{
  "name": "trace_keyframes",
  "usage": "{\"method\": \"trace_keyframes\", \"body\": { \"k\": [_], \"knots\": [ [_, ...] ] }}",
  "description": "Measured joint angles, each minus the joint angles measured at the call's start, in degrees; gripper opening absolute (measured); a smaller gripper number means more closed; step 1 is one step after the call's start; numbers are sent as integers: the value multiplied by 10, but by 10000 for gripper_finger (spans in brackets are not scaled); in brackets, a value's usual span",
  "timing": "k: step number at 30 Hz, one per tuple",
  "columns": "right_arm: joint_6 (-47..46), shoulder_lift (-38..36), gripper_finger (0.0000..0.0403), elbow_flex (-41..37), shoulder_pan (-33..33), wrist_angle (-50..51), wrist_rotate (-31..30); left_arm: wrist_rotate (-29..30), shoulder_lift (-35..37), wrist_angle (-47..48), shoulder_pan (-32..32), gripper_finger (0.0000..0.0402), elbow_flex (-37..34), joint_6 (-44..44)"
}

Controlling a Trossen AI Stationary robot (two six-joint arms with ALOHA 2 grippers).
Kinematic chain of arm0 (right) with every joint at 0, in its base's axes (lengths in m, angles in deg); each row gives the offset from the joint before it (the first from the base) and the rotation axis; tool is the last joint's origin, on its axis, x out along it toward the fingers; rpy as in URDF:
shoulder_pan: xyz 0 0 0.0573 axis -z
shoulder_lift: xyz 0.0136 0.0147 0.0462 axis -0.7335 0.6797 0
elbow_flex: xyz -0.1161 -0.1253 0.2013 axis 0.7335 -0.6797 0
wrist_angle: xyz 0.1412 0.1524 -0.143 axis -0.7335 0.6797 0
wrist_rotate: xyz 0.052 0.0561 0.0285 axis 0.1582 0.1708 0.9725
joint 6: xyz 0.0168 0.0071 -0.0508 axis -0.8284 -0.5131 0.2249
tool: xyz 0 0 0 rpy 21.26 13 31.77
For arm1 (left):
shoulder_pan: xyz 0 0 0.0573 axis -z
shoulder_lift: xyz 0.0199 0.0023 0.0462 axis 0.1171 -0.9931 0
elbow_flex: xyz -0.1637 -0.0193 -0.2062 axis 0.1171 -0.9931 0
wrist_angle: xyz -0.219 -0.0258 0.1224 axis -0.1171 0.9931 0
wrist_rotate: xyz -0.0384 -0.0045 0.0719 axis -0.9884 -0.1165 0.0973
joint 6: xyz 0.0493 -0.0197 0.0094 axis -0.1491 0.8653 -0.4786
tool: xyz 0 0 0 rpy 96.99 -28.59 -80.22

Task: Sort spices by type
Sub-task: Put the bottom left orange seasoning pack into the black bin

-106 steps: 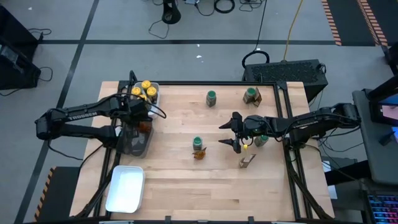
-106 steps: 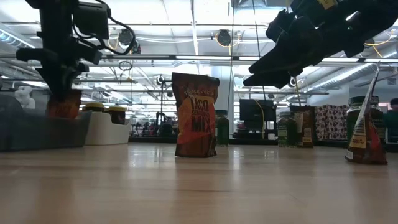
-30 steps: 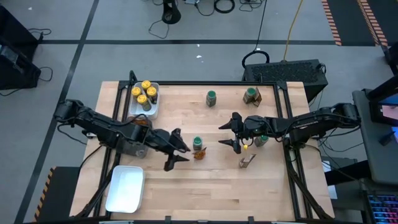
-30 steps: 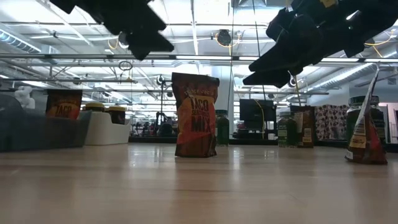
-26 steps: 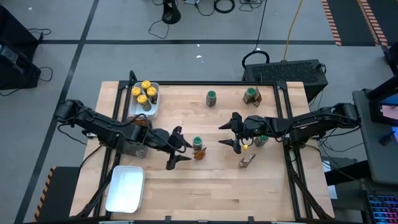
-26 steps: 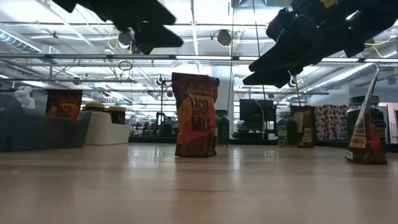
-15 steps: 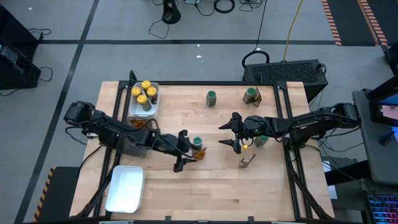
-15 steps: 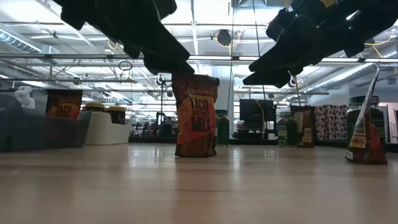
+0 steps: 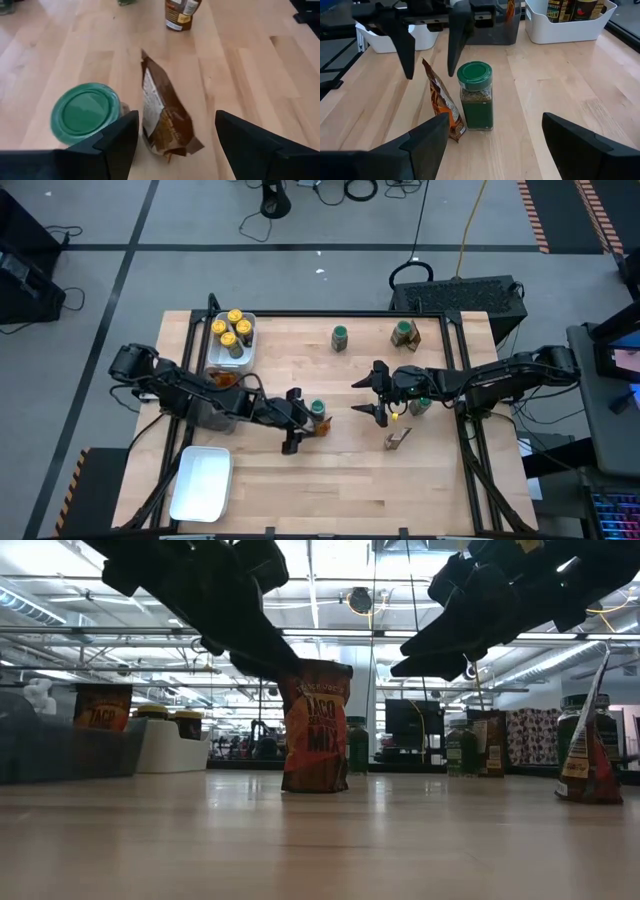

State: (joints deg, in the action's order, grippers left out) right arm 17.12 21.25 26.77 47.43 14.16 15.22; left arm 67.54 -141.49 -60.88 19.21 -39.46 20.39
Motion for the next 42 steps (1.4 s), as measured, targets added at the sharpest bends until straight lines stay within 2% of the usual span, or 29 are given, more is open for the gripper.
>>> {"method": "trace_keyframes", "body": {
  "k": [4,8,13,20,25,28,36,42],
  "knots": [
    [0,0,299,0,0,0,0,0,-2,7,-3,257,0,1],
    [0,0,299,0,0,0,0,0,-2,14,-5,218,0,1],
    [0,0,299,0,0,0,0,0,-2,13,-6,143,0,1],
    [2,0,299,0,0,0,0,-2,-2,13,-6,13,0,-24],
    [2,0,299,0,0,-1,0,-19,-2,16,-6,5,1,-32],
    [2,0,299,0,0,-1,0,-43,8,62,-6,4,21,-34],
    [2,0,299,0,0,-1,0,-37,90,277,-5,2,105,-64],
    [4,0,299,0,0,0,-2,16,173,483,-5,1,176,-68]
  ]
}}
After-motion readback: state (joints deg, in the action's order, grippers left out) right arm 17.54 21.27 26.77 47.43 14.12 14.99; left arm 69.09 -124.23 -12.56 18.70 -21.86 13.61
